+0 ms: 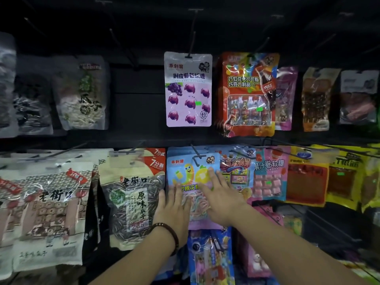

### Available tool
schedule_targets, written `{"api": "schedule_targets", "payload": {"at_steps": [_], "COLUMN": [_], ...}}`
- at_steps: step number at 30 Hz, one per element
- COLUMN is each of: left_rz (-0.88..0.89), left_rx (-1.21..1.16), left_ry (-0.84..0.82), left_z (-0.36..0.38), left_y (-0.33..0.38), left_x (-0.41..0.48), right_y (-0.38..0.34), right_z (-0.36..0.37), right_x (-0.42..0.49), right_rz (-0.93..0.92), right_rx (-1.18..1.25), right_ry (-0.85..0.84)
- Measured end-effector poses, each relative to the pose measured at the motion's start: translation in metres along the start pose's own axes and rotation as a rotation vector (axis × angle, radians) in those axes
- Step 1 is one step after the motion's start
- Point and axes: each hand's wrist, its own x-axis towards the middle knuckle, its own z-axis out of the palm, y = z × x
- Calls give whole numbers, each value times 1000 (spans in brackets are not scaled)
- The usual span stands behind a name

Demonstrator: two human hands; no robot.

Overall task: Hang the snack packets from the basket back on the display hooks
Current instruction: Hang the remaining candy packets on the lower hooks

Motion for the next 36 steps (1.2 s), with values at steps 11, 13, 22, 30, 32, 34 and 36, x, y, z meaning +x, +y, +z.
{"api": "schedule_targets", "payload": {"at_steps": [11,13,22,30,32,34,36], "left_rz": [-61,-134,-231,-256,-256,-251,-250], "left_rx": [-85,-93,-110,-151,-162,-168,-182], "left_ry": [220,229,19,-17,-23,-39,-49], "left_z": [-18,-15,21,28,27,27,28], "left_y": [-51,-69,-106,-111,-116,-120,-122], "left_x": [-80,-95,-102,-67,-57,-49,-43], "right_y": [-50,-68,-137,-136,-133,-132,-134], "right_z": [-40,-44,-25,-17,-18,-21,-24], "right_x": [-41,-44,-23,26,39,48,55], "right_rz": [-197,-270,-312,-235,-207,-190,-183], "right_rx": [-117,-126,-84,4,34,41,19], "right_ry": [157,234,185,113,93,92,91]}}
